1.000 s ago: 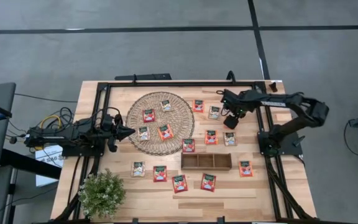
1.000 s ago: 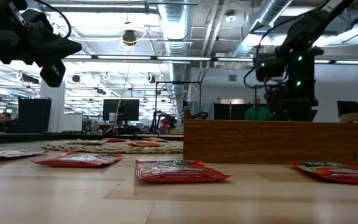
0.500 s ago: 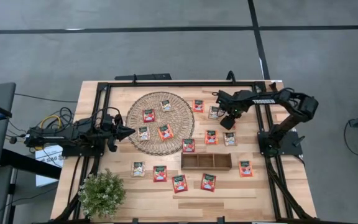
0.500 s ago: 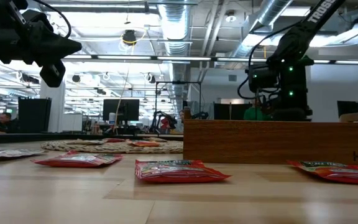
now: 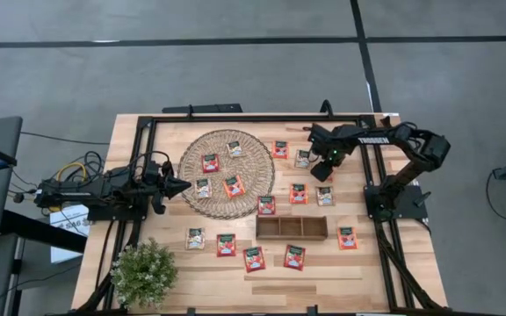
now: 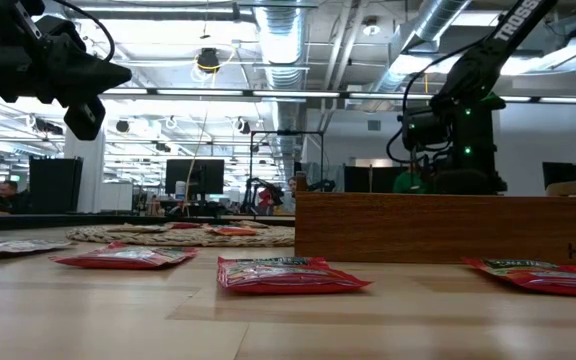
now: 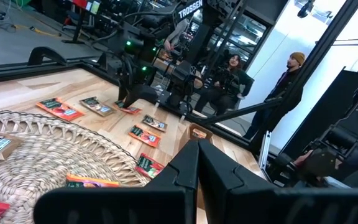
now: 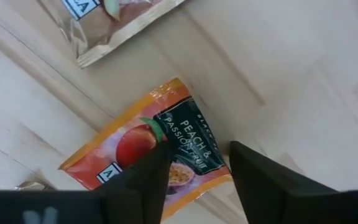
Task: Pick & Place Tea
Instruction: Put the orange tea bag into the right section of the wooden organizer
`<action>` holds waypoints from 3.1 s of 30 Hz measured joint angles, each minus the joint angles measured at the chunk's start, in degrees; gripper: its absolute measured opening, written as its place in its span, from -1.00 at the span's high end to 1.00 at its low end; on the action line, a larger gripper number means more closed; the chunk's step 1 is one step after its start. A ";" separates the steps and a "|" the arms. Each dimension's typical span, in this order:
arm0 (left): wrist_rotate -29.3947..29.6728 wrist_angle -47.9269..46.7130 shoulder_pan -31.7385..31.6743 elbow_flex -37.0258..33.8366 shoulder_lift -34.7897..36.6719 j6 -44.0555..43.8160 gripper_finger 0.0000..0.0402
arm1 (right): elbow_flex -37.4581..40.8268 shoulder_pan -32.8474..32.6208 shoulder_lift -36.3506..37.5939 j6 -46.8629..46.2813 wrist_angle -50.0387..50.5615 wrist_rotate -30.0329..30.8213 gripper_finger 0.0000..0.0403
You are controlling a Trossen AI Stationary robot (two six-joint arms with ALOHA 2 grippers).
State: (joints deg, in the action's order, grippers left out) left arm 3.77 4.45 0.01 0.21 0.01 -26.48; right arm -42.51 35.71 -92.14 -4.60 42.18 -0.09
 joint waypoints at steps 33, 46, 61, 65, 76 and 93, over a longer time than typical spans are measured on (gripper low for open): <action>-0.02 -0.02 0.02 -0.02 0.00 0.04 1.00 | -6.77 -5.94 0.50 -3.18 6.63 7.85 0.99; -0.02 -0.02 0.02 0.00 0.00 0.04 1.00 | -12.21 -16.17 7.28 -10.18 16.91 14.53 1.00; -0.02 -0.02 0.01 0.00 0.00 0.04 1.00 | -18.62 -48.06 21.48 -38.56 30.81 18.53 1.00; -0.02 -0.02 0.02 0.00 0.00 0.04 1.00 | -23.66 -54.69 17.69 -45.25 34.57 22.05 1.00; -0.04 -0.92 0.02 0.00 0.00 0.04 1.00 | -38.65 -62.97 -0.29 -54.49 41.67 28.17 1.00; -4.34 -1.50 0.02 0.00 0.00 0.02 1.00 | -44.36 -69.35 -18.31 -68.34 47.94 32.85 1.00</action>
State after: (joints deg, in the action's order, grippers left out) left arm -0.57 2.94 0.03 0.21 0.01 -26.46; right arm -86.87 -33.65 -110.45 -72.94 90.12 32.76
